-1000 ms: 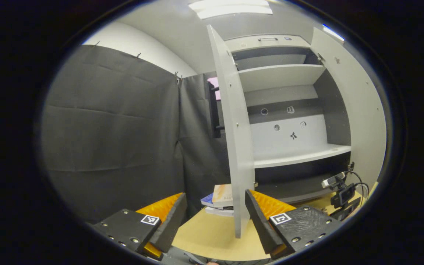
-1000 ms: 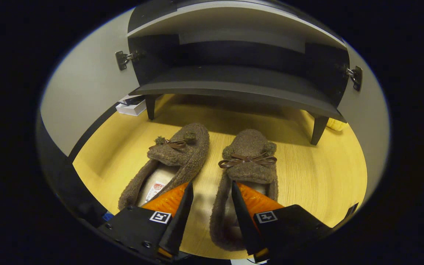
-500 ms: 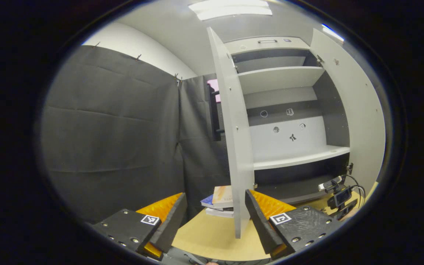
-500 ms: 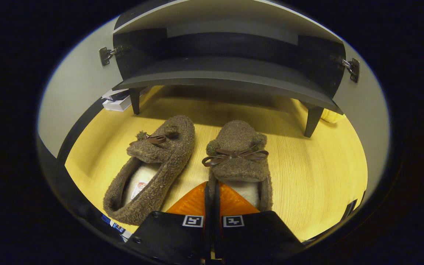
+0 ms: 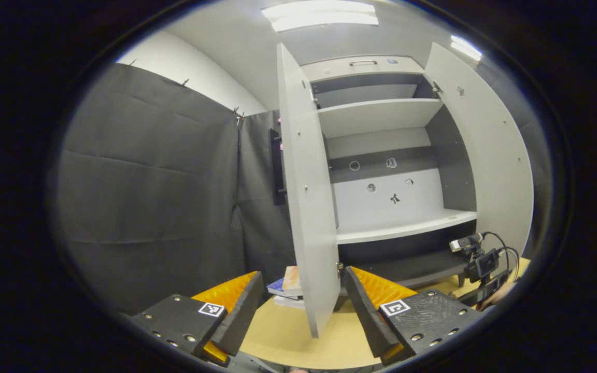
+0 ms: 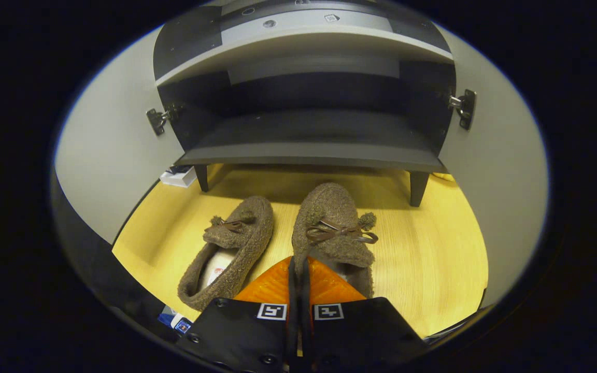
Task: Grab one shoe with the right hand and put it into the shoe cabinet, grab the other shoe with the left hand and put it into the shoe cabinet; then close the right door with the right hand and the left door with the left hand.
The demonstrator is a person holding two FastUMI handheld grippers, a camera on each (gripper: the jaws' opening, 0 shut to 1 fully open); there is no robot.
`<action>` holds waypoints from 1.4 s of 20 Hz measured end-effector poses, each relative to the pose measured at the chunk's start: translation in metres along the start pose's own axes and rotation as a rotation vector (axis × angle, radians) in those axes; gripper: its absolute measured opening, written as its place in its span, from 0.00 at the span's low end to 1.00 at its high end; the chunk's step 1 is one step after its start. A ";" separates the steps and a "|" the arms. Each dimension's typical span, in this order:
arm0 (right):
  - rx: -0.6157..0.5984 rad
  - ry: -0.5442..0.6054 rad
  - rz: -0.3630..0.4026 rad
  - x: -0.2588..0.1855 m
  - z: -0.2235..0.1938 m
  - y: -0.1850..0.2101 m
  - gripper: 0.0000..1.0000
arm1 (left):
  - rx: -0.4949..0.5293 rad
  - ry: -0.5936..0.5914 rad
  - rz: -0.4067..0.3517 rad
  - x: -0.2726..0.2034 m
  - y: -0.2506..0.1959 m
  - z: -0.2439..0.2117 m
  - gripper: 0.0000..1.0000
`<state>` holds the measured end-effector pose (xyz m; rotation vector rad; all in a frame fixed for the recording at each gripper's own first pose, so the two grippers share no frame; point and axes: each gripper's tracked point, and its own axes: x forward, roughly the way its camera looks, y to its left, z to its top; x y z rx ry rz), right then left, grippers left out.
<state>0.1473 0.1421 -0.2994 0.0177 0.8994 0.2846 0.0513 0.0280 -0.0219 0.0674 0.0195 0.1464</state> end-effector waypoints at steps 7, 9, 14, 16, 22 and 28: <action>-0.007 -0.121 0.012 -0.049 0.047 -0.007 0.05 | -0.026 -0.024 -0.069 -0.002 -0.030 0.003 0.92; -0.011 -0.157 0.019 -0.062 0.060 -0.007 0.05 | -0.030 -0.033 -0.084 -0.001 -0.035 0.006 0.92; -0.027 -0.251 0.035 -0.096 0.099 0.000 0.05 | -0.041 -0.051 -0.112 -0.001 -0.044 0.010 0.86; -0.032 -0.291 0.037 -0.108 0.116 0.002 0.05 | -0.041 -0.056 -0.121 0.000 -0.046 0.011 0.86; -0.049 -0.376 0.027 -0.135 0.160 -0.002 0.05 | -0.055 -0.061 -0.128 0.008 -0.049 0.010 0.92; -0.071 -0.463 0.004 -0.145 0.213 -0.006 0.02 | -0.065 -0.054 -0.147 0.019 -0.056 0.004 0.92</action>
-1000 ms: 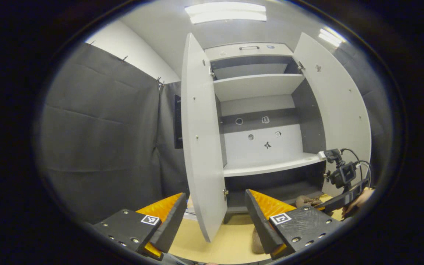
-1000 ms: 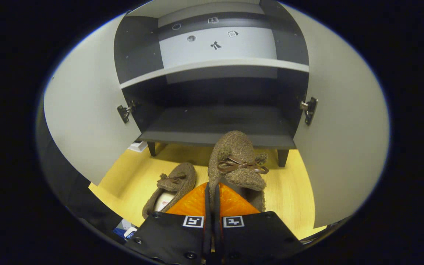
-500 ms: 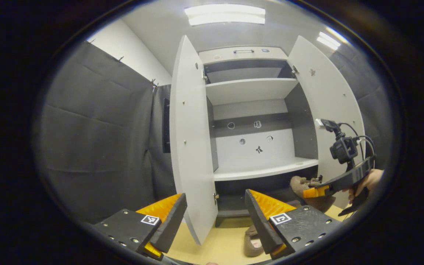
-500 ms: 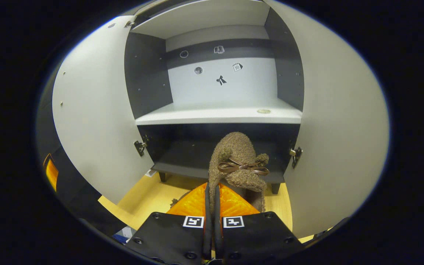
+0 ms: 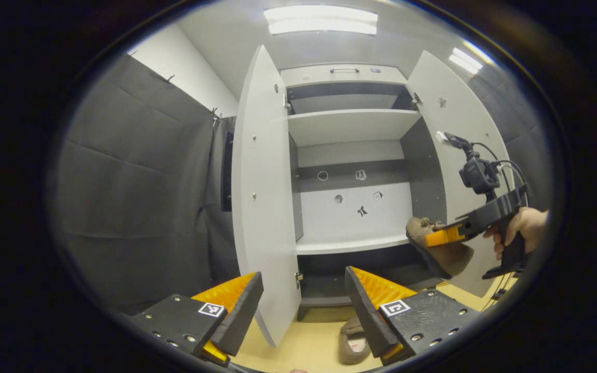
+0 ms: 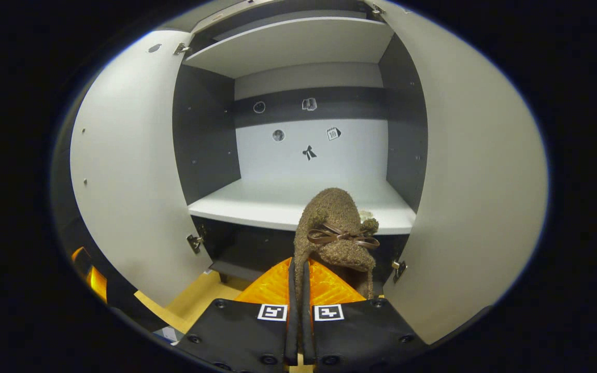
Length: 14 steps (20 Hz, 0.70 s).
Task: Grab one shoe with the right hand and put it into the shoe cabinet, grab the other shoe with the left hand and put it into the shoe cabinet; then close the right door with the right hand and the left door with the left hand.
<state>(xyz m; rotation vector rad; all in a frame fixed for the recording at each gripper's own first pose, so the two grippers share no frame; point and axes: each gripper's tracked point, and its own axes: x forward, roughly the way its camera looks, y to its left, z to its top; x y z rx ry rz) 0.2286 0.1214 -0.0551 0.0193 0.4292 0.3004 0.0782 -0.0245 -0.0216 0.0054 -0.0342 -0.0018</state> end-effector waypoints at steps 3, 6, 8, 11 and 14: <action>0.000 -0.038 -0.009 0.014 0.029 -0.006 0.08 | 0.002 0.000 -0.005 0.009 -0.002 -0.001 0.88; -0.009 -0.068 -0.015 0.029 0.055 -0.009 0.02 | 0.006 0.003 -0.009 0.016 -0.002 -0.003 0.87; -0.016 -0.094 -0.016 0.040 0.073 -0.011 0.05 | 0.007 0.007 -0.012 0.020 -0.002 -0.005 0.87; -0.034 -0.120 -0.031 0.061 0.094 -0.017 0.02 | 0.008 0.016 -0.016 0.027 -0.004 -0.008 0.96; -0.052 -0.123 -0.061 0.084 0.107 -0.025 0.02 | 0.012 0.021 -0.014 0.032 -0.005 -0.010 0.92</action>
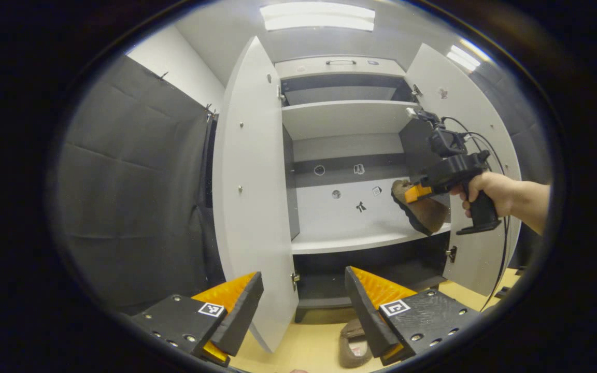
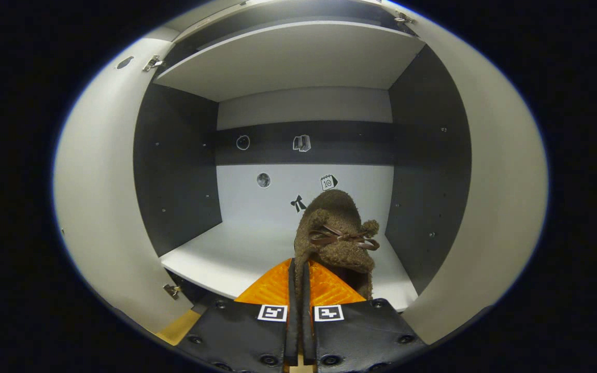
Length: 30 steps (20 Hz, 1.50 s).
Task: Grab one shoe with the right hand and put it into the shoe cabinet, grab the other shoe with the left hand and put it into the shoe cabinet; then close the right door with the right hand and the left door with the left hand.
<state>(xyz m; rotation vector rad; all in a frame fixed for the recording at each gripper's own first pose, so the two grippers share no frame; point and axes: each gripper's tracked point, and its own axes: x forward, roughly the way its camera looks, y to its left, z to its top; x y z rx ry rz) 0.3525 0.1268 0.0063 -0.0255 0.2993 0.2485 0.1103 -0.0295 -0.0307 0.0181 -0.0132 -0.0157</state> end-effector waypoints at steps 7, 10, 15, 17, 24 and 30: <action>0.009 0.086 -0.048 0.062 -0.006 -0.016 0.05 | 0.008 0.025 0.028 0.006 0.007 -0.009 0.93; 0.019 0.118 -0.054 0.080 -0.008 -0.016 0.05 | 0.012 0.032 0.039 0.005 0.011 -0.011 0.97; 0.000 0.104 -0.056 0.083 -0.004 -0.012 0.23 | 0.013 0.037 0.052 0.005 0.016 -0.012 0.92; -0.032 0.082 -0.047 0.074 -0.001 -0.008 0.42 | 0.009 0.040 0.051 0.004 0.016 -0.014 0.92; -0.134 -0.131 -0.050 0.002 0.034 0.004 0.99 | 0.000 0.068 0.008 0.007 0.005 -0.030 0.92; -0.098 -0.257 -0.017 -0.071 0.032 0.016 0.98 | -0.023 0.131 -0.060 0.018 -0.010 -0.061 0.92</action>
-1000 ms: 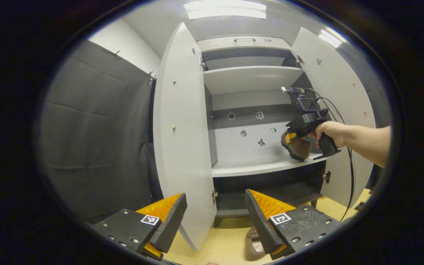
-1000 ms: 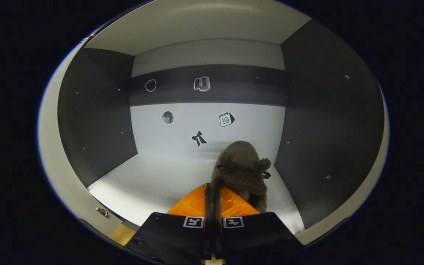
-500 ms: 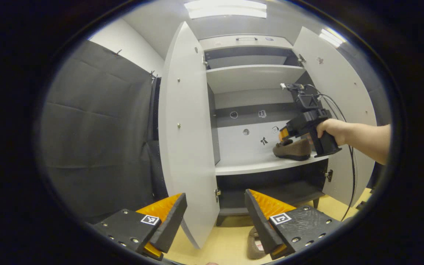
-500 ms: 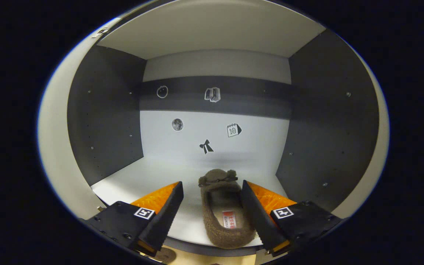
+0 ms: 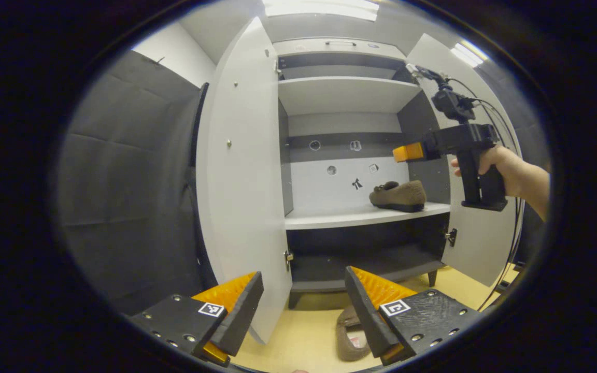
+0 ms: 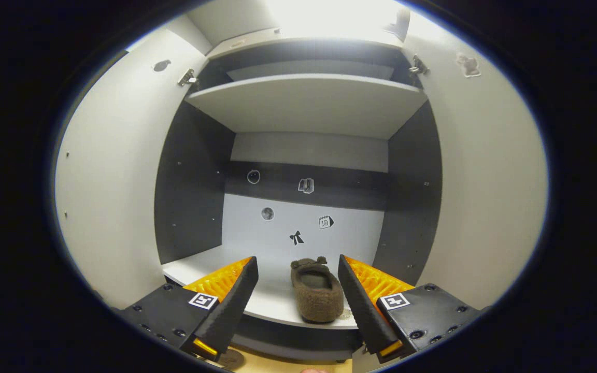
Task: Grab one shoe with the right hand and put it into the shoe cabinet, grab the other shoe with the left hand and put it into the shoe cabinet; then close the right door with the right hand and the left door with the left hand.
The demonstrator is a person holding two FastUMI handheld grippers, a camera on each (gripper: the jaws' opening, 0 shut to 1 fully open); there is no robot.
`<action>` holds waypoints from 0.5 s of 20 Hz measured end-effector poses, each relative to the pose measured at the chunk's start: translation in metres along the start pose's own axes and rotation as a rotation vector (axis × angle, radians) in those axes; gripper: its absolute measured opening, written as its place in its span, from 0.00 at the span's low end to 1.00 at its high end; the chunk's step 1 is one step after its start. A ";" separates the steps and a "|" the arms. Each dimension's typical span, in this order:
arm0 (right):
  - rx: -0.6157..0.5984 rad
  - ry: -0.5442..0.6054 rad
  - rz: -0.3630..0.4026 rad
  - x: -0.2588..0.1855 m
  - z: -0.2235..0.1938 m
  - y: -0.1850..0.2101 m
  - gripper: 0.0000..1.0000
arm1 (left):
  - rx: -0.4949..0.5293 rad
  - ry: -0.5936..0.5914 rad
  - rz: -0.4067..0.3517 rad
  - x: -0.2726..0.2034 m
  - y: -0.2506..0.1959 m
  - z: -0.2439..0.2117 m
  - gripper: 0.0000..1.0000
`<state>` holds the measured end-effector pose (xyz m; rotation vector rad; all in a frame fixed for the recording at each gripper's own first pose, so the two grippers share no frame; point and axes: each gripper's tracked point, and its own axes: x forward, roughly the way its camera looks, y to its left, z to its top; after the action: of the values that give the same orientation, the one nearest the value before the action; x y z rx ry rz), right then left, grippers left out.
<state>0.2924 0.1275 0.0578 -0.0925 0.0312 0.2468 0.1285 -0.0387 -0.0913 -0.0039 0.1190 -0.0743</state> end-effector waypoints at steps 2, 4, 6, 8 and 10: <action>0.009 -0.024 -0.002 -0.021 0.000 -0.001 0.98 | -0.002 0.030 -0.021 0.007 -0.005 -0.014 0.92; 0.023 -0.025 0.006 -0.038 -0.004 0.001 0.97 | -0.003 0.058 -0.044 0.012 -0.010 -0.027 0.92; 0.028 -0.028 0.005 -0.056 -0.009 -0.001 0.97 | 0.000 0.087 -0.063 0.017 -0.016 -0.042 0.98; 0.024 -0.044 -0.006 -0.075 -0.015 -0.004 0.98 | 0.001 0.121 -0.085 0.020 -0.024 -0.061 0.92; 0.030 -0.038 -0.004 -0.091 -0.025 -0.002 0.97 | 0.014 0.164 -0.108 0.025 -0.033 -0.081 0.99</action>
<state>0.2046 0.1008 0.0373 -0.0584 -0.0027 0.2442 0.1407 -0.0730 -0.1744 0.0098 0.2818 -0.1833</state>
